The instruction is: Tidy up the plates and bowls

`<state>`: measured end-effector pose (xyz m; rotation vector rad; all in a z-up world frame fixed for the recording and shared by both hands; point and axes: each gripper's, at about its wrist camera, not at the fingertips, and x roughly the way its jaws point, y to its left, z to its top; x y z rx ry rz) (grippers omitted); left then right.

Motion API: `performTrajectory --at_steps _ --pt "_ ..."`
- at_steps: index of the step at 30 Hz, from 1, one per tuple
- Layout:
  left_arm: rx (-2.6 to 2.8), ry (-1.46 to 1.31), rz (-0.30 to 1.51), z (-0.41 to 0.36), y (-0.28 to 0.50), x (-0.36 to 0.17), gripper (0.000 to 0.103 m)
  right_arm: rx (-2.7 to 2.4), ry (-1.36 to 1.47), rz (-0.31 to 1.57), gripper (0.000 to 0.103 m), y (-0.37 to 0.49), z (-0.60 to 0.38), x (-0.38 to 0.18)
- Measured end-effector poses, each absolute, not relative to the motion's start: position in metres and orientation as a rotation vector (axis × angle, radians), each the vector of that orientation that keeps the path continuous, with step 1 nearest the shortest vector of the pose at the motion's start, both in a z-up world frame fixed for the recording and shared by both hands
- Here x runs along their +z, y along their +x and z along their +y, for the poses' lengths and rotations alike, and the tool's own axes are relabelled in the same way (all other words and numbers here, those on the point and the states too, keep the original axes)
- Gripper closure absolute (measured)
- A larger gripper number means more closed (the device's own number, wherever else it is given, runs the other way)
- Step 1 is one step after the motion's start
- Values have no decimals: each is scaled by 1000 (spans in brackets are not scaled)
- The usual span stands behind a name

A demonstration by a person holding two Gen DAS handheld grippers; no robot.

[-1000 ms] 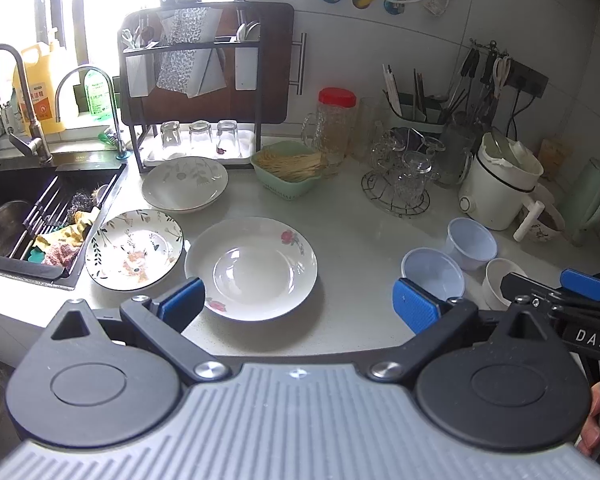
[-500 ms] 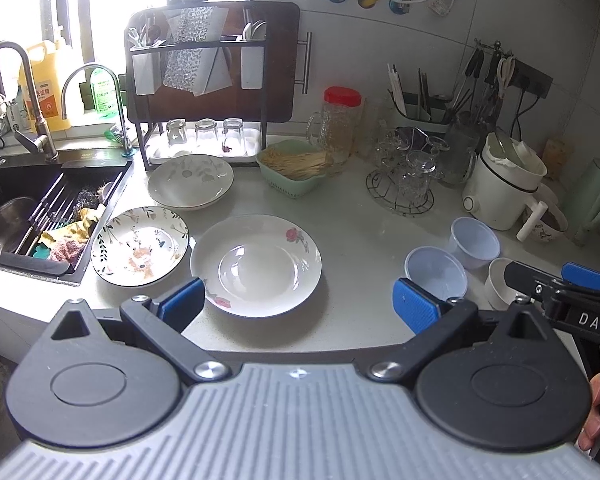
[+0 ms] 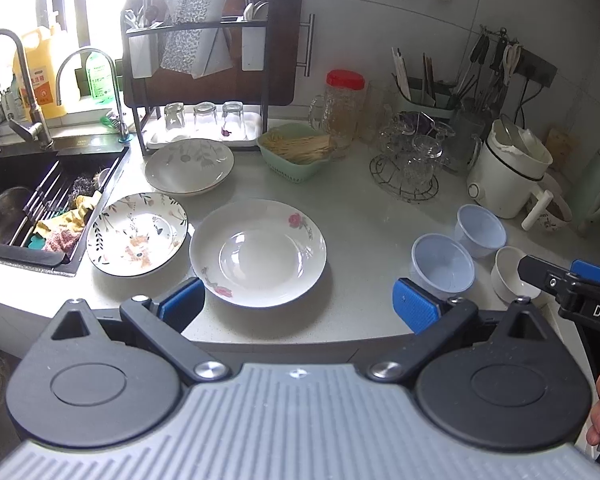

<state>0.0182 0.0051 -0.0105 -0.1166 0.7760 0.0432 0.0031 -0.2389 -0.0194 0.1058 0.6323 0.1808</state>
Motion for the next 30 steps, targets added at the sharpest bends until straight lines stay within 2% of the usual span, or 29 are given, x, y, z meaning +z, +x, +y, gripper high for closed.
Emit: performTrajectory --at_steps 30 --pt "84 -104 766 2 12 -5 1 235 140 607 0 -2 -249 -17"
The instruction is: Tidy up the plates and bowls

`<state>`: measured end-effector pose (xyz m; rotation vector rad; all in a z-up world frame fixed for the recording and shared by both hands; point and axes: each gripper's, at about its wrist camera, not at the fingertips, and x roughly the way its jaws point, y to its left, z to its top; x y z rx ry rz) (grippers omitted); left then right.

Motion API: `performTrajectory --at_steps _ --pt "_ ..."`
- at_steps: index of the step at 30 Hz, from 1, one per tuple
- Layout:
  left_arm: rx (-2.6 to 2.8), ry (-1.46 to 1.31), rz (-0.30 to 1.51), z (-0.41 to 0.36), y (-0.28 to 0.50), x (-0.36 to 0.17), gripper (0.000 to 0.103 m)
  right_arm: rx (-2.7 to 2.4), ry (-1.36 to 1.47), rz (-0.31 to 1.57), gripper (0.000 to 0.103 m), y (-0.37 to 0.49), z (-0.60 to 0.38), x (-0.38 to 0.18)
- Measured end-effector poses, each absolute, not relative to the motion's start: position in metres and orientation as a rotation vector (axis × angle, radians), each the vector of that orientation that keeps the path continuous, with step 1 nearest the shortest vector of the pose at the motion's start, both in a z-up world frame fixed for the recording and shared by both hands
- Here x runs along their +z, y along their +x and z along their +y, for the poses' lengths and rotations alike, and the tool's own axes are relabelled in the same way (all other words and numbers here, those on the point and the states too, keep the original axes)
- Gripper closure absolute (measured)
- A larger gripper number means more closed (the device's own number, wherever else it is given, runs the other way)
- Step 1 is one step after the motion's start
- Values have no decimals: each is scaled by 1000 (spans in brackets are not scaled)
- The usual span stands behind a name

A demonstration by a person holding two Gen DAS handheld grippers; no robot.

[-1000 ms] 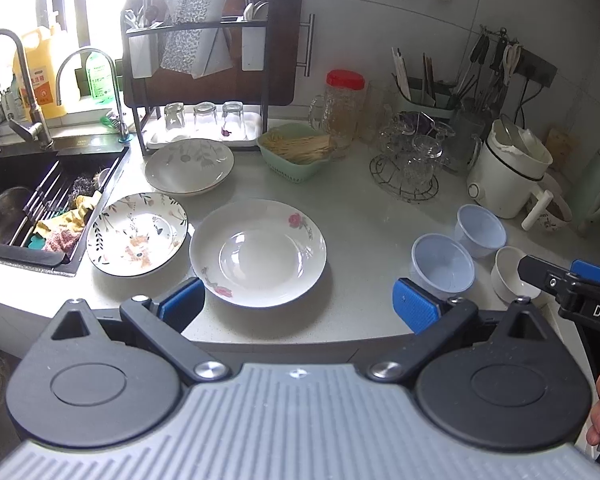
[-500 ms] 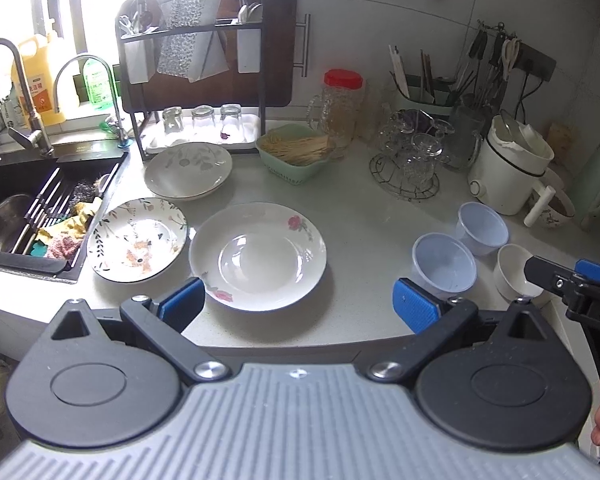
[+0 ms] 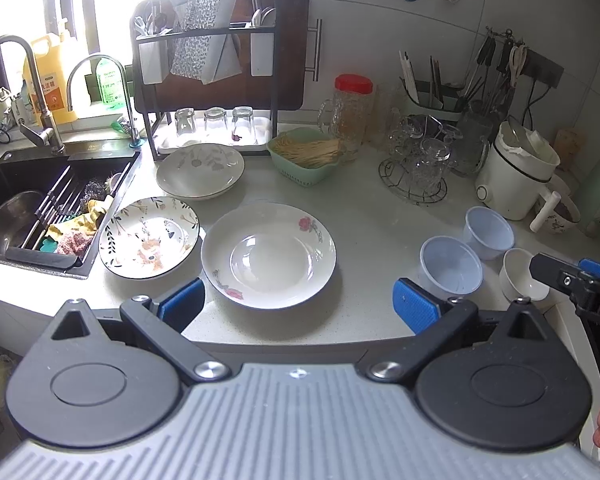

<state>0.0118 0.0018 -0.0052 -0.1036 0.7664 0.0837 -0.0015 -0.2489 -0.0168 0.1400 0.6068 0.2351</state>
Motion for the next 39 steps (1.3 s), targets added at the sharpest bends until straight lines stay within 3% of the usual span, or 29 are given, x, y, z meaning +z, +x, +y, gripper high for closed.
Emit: performTrajectory --at_steps 21,39 --pt "91 -145 769 10 8 -4 1 200 197 626 0 -5 -247 -15" --pt "1 -168 788 91 82 -27 1 149 208 651 0 29 -178 -31"
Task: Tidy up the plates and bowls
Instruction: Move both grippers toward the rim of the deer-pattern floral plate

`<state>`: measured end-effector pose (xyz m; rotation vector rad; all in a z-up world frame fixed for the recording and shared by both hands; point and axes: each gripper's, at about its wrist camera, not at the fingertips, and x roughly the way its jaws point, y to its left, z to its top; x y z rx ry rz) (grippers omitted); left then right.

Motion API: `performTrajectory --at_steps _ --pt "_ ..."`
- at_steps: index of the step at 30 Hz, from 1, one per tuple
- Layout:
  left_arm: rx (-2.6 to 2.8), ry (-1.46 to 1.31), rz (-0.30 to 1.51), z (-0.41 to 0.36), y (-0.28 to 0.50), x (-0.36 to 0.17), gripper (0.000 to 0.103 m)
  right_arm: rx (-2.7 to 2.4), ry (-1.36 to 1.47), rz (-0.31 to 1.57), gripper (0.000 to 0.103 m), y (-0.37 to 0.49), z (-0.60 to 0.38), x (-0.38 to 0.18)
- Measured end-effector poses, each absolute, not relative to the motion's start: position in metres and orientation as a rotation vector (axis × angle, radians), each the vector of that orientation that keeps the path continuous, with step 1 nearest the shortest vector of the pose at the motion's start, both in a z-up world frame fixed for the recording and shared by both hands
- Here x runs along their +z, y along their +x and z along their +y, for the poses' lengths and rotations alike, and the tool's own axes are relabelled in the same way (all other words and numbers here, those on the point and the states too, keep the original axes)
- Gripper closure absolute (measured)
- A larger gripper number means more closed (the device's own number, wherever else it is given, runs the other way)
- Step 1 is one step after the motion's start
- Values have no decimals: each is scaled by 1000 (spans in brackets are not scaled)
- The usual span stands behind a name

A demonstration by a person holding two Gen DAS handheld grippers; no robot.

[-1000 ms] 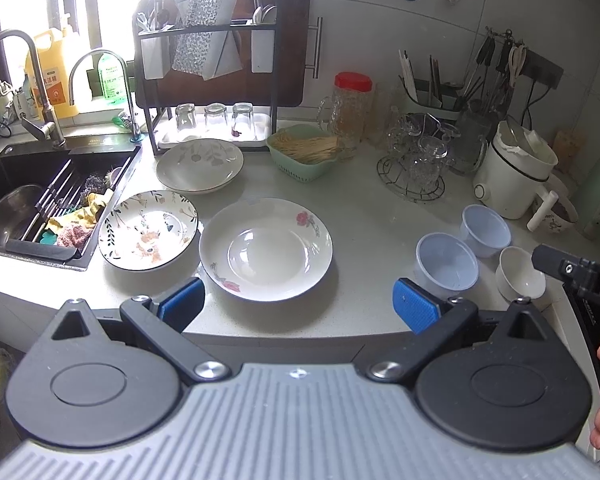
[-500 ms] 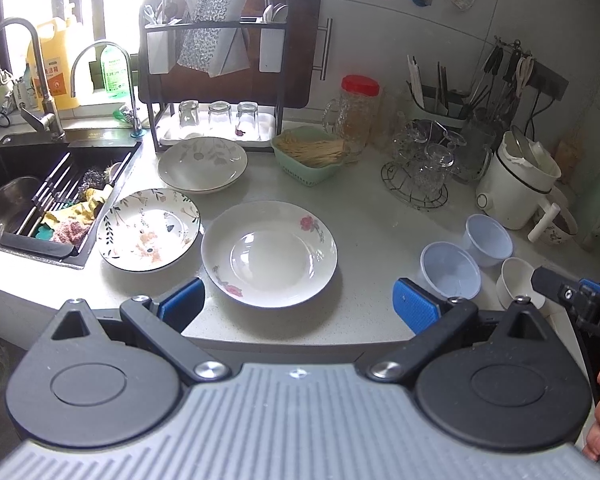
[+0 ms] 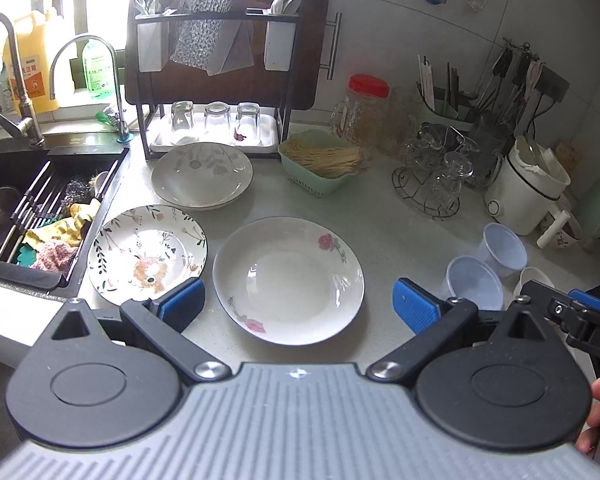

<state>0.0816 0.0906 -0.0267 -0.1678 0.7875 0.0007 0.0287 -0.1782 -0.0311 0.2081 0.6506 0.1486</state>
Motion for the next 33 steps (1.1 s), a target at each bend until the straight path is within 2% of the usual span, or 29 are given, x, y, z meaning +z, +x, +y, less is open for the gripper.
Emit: performTrajectory --at_steps 8,33 --pt "-32 -100 832 135 127 -27 1 102 297 684 0 54 -136 -37" --pt "-74 -114 885 260 187 -70 1 211 223 800 5 103 -4 -63"
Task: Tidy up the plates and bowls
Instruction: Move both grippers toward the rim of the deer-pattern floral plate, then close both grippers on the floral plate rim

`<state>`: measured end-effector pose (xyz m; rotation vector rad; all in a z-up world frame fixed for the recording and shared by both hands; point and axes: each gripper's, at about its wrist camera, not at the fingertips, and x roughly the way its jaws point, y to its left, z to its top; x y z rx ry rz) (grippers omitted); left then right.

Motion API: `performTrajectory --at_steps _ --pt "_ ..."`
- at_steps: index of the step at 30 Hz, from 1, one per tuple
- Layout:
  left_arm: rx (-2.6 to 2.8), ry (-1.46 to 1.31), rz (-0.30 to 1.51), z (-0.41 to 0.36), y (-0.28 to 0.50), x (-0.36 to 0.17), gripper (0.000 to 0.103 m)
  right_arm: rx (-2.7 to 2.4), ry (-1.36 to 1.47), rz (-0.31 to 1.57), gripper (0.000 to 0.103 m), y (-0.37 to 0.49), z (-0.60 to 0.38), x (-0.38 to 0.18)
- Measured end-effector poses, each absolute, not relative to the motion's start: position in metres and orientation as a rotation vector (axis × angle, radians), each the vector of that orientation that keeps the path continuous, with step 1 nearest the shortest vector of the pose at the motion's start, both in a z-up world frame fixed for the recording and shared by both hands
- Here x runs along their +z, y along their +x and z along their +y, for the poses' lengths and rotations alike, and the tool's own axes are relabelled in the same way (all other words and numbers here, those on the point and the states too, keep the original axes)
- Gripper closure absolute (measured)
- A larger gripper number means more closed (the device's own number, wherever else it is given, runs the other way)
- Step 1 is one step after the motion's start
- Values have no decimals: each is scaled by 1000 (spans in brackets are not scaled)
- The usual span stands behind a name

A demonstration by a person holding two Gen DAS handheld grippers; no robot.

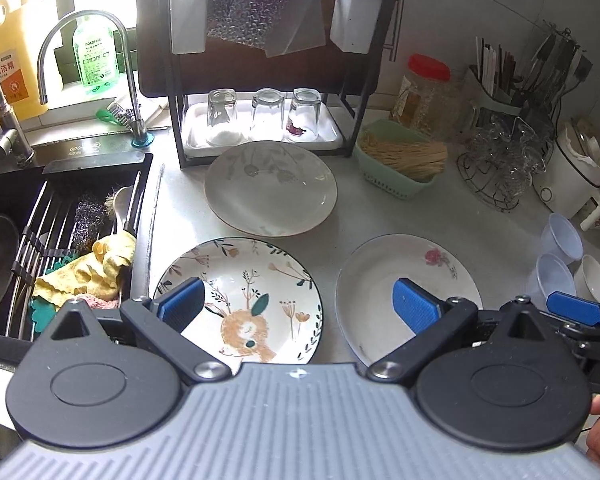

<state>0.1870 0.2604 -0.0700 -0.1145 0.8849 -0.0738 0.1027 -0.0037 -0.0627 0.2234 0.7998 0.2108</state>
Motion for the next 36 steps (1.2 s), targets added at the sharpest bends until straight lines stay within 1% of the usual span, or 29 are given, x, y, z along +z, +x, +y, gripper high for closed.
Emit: performTrajectory --at_steps 2,3,4,5,6,12,18,21,23,25,27,28,29,30,31,32,33,36 --pt "-82 -130 896 274 191 -76 1 214 209 810 6 107 10 -66" --pt "-88 -141 902 280 193 -78 1 216 208 818 9 110 16 -69" --pt "-93 -153 908 288 194 -81 1 216 204 829 15 113 23 -72" --pt "-96 -161 913 296 196 -83 1 213 195 841 18 116 30 -75" --pt "-97 -163 917 306 198 -87 1 212 183 849 24 118 37 -78" --pt "-125 -187 936 353 210 -101 1 242 175 875 30 124 76 -96" --pt "-150 -172 962 382 223 -118 1 216 184 941 30 127 101 -115" --pt "-181 -160 967 389 228 -130 1 224 196 967 38 130 112 -123" --pt "-191 -146 969 393 230 -138 2 231 201 990 40 133 119 -128" --pt "-193 -134 976 397 233 -145 3 237 201 1007 47 136 125 -132" --pt "-202 -138 984 402 236 -153 3 236 212 1027 48 138 129 -135" --pt "-199 -146 993 405 238 -158 3 238 223 1041 52 140 131 -137" --pt "-195 -156 1009 409 240 -163 4 238 239 1051 55 142 130 -138" --pt "-195 -168 1024 412 243 -167 9 227 255 1065 60 144 129 -141" --pt "-198 -183 1039 416 245 -173 13 208 270 1080 62 147 128 -144" --pt "-199 -192 1053 418 248 -177 17 193 291 1094 64 149 126 -147" --pt "-203 -195 1064 419 250 -181 19 177 312 1109 68 152 124 -151" --pt "-234 -186 1089 419 259 -190 31 128 338 1139 71 156 120 -160"
